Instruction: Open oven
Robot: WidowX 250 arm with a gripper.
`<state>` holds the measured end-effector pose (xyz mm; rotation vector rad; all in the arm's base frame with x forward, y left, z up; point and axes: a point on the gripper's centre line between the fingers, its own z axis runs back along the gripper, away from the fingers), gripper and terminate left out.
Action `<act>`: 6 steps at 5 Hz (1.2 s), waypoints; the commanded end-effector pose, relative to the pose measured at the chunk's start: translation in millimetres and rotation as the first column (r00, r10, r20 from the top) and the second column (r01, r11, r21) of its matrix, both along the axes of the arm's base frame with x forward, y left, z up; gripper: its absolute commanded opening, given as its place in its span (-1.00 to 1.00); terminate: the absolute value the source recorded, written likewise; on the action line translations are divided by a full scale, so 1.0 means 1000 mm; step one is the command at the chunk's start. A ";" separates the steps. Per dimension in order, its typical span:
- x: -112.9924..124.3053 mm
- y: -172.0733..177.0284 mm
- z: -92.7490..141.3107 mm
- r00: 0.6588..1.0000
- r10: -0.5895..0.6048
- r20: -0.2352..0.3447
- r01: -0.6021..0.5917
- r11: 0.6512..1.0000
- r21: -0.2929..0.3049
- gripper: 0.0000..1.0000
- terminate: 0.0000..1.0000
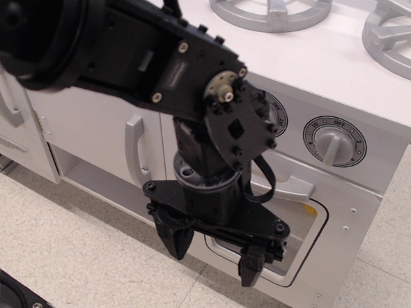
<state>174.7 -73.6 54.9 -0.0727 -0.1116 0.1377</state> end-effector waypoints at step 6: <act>0.053 0.120 -0.029 0.604 0.796 0.047 -0.783 0.603 -0.153 1.00 -1.00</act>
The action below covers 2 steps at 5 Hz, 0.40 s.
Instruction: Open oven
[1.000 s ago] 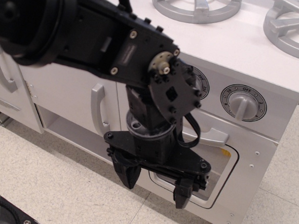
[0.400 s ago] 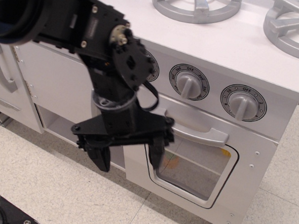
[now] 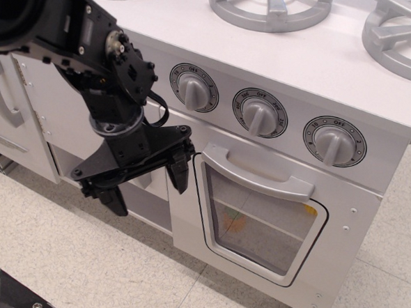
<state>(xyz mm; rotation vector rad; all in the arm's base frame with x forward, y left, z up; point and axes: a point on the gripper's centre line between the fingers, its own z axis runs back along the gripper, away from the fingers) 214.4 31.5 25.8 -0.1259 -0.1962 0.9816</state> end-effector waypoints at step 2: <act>0.045 0.006 -0.002 0.989 0.142 0.047 -0.138 0.987 -0.085 1.00 -1.00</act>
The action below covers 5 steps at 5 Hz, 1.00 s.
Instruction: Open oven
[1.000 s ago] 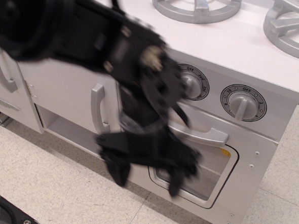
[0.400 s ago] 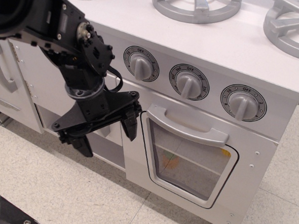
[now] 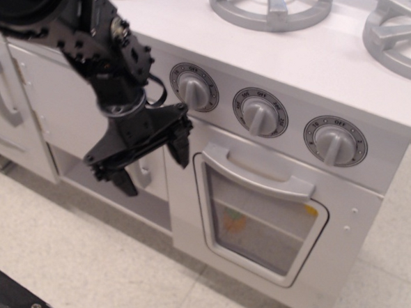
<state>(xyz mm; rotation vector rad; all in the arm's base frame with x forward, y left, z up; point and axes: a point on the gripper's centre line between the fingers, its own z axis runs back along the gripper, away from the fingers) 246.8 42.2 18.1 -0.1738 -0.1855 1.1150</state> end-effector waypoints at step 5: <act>0.038 -0.043 -0.020 0.992 0.067 0.110 -0.058 0.995 -0.087 1.00 -1.00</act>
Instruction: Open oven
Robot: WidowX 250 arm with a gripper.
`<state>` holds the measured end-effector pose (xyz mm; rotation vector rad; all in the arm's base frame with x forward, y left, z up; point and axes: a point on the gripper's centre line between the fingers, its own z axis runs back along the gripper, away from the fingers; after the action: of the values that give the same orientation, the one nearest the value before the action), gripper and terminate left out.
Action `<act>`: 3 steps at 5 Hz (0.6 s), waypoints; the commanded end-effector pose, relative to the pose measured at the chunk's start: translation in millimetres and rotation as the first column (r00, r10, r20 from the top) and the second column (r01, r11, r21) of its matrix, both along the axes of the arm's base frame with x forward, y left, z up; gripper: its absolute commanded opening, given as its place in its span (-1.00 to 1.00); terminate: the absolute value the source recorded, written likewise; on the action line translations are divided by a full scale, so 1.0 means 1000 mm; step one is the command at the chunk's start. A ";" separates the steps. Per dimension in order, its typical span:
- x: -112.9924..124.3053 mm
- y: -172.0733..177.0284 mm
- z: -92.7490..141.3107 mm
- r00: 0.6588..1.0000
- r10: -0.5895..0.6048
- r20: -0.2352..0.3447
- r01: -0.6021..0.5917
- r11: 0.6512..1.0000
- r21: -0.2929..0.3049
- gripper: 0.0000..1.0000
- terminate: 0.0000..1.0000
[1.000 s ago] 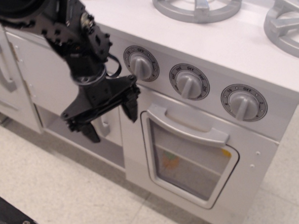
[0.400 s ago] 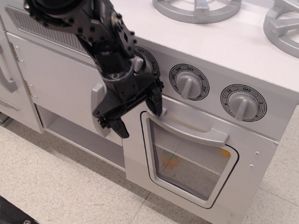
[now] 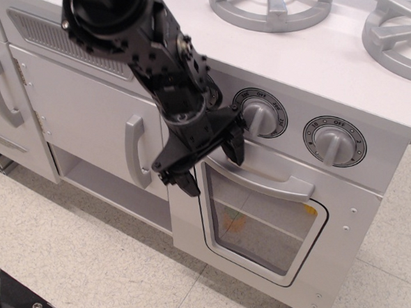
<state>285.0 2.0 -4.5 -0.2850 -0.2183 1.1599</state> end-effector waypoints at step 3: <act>-0.037 0.000 0.000 0.996 0.016 -0.083 -0.017 1.000 -0.006 1.00 -1.00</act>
<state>250.2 -0.1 -9.7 -0.2277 -0.1185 1.1822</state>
